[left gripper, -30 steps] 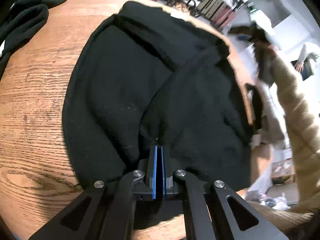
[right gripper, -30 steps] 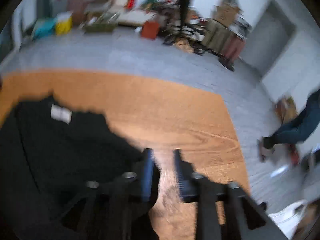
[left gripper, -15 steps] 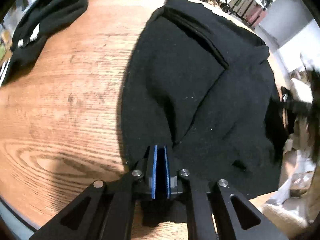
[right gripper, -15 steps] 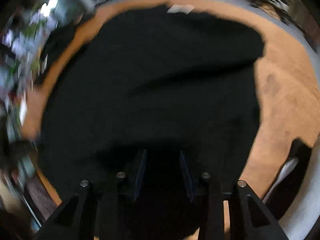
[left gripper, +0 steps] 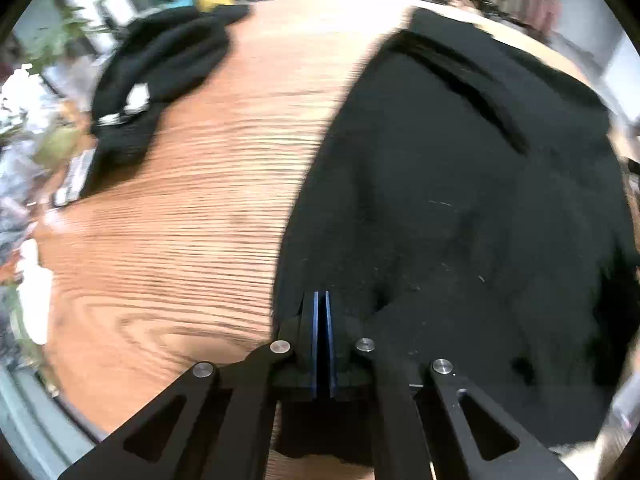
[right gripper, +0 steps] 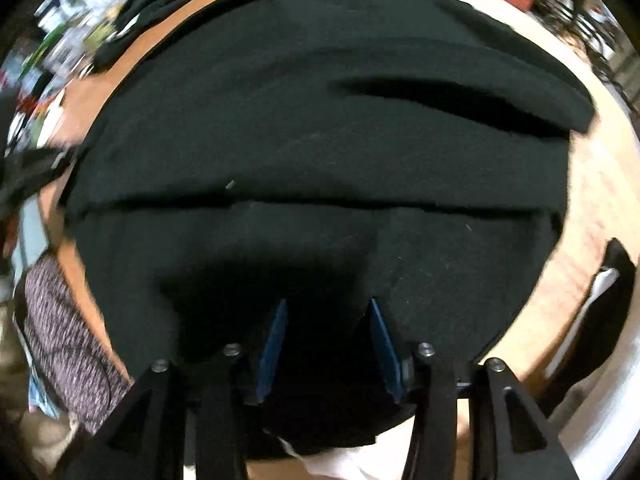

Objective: Fold clothes

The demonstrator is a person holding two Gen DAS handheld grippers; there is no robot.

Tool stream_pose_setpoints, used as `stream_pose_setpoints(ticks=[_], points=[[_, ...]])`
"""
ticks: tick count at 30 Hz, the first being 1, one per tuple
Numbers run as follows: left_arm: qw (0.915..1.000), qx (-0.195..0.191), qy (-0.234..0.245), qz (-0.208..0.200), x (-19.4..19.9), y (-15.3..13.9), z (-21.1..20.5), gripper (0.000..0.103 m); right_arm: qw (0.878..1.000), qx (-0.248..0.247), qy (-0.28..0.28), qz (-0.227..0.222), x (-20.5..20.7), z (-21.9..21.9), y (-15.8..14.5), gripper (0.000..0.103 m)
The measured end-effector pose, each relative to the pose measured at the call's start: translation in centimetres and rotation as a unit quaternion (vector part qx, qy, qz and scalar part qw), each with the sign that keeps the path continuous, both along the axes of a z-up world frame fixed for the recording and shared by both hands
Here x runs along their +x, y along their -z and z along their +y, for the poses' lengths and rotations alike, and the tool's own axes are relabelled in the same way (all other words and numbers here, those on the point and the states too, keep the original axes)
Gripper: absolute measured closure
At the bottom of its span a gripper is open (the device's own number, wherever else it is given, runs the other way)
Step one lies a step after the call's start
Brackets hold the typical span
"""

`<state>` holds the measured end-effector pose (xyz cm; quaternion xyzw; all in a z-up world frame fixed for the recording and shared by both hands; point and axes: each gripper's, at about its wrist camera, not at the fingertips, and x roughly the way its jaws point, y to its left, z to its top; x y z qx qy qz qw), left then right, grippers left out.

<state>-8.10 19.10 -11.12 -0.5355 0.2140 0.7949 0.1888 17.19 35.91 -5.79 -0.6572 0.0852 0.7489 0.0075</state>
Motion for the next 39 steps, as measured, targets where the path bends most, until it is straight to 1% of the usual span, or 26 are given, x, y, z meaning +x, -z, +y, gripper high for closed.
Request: stream_pose_setpoints(ticks=[2,3,4,5,6,8,9,11,13,14,15,17,18,19,21,25,28,29,30,31,32,34,36,37,38,39], points=[[0.9993,-0.019,-0.026,0.021,-0.8,0.1,-0.9,0.096,1.0,-0.013,-0.025,0.006,0.9,-2.5,-0.3,0.054],[0.9988,-0.018,-0.039,0.025,-1.2,0.1,-1.5,0.096,0.999,-0.022,-0.038,0.012,1.4,-3.6,-0.5,0.054],[0.9987,-0.009,-0.045,0.021,-1.5,0.0,-2.1,0.096,0.998,-0.031,-0.052,0.019,1.8,-4.8,-0.6,0.053],[0.9986,0.005,-0.049,0.018,-1.4,-0.3,-2.5,0.096,0.998,-0.045,-0.045,0.028,2.4,-4.8,-1.0,0.052],[0.9983,0.028,-0.05,0.016,-0.8,-0.9,-2.6,0.096,0.997,-0.06,-0.029,0.039,3.0,-4.2,-1.4,0.056],[0.996,0.073,-0.051,0.011,0.3,-2.1,-2.8,0.096,0.993,-0.089,0.037,0.068,4.5,-0.7,-2.8,0.058],[0.9945,0.092,-0.049,0.011,0.8,-2.7,-2.8,0.096,0.989,-0.091,0.078,0.085,4.9,1.9,-3.7,0.058],[0.9925,0.119,-0.027,0.012,1.6,-4.2,-2.4,0.096,0.977,-0.077,0.163,0.116,5.5,7.5,-5.6,0.057],[0.9886,0.15,0.009,0.001,3.1,-5.6,-1.2,0.095,0.957,-0.054,0.249,0.137,6.4,13.3,-7.4,0.055],[0.9861,0.163,0.032,-0.008,4.1,-6.1,0.2,0.094,0.949,-0.034,0.284,0.133,6.5,15.9,-7.8,0.055],[0.9839,0.168,0.058,-0.022,5.0,-6.1,2.1,0.094,0.945,-0.024,0.302,0.124,6.4,17.7,-7.7,0.055],[0.9799,0.159,0.109,-0.05,7.4,-5.5,5.3,0.094,0.937,-0.045,0.327,0.11,5.8,19.6,-7.0,0.057],[0.9774,0.149,0.134,-0.066,8.8,-5.0,7.1,0.094,0.931,-0.066,0.344,0.104,5.6,19.8,-6.6,0.057],[0.9754,0.136,0.155,-0.077,10.0,-4.3,8.5,0.094,0.928,-0.081,0.351,0.102,4.6,19.2,-6.2,0.057],[0.9678,0.113,0.206,-0.09,12.9,-3.1,11.1,0.094,0.926,-0.089,0.356,0.094,3.5,19.4,-5.7,0.057],[0.9541,0.066,0.277,-0.092,16.8,-1.5,14.7,0.094,0.92,-0.095,0.371,0.08,1.6,21.0,-4.4,0.056],[0.9476,0.025,0.311,-0.069,17.7,0.0,15.7,0.094,0.915,-0.124,0.377,0.071,2.2,21.9,-3.3,0.056],[0.947,0.023,0.313,-0.068,17.8,0.1,15.7,0.094,0.916,-0.121,0.376,0.067,1.6,22.4,-3.0,0.063],[0.9475,0.025,0.31,-0.076,17.5,0.2,15.7,0.094,0.918,-0.113,0.375,0.061,0.6,23.0,-2.8,0.073],[0.948,0.027,0.306,-0.084,17.3,0.2,15.7,0.094,0.922,-0.103,0.369,0.054,0.0,23.2,-2.5,0.077],[0.9481,0.031,0.302,-0.094,17.0,0.3,15.7,0.094,0.928,-0.093,0.357,0.045,-0.3,23.0,-2.2,0.084],[0.9473,0.046,0.293,-0.121,16.1,0.5,15.7,0.094,0.943,-0.066,0.324,0.03,-0.7,22.3,-2.4,0.089],[0.9462,0.055,0.287,-0.139,15.5,0.6,15.7,0.094,0.961,0.01,0.275,0.022,-1.4,20.9,-3.7,0.091],[0.9456,0.058,0.285,-0.146,15.3,0.7,15.8,0.094,0.965,0.046,0.256,0.021,-1.6,20.4,-4.2,0.092],[0.9453,0.058,0.285,-0.148,15.2,0.8,15.8,0.094,0.967,0.097,0.235,0.02,-2.1,19.7,-4.9,0.093],[0.945,0.059,0.285,-0.149,15.2,0.8,15.9,0.094,0.965,0.144,0.218,0.02,-2.5,19.1,-5.4,0.093]])
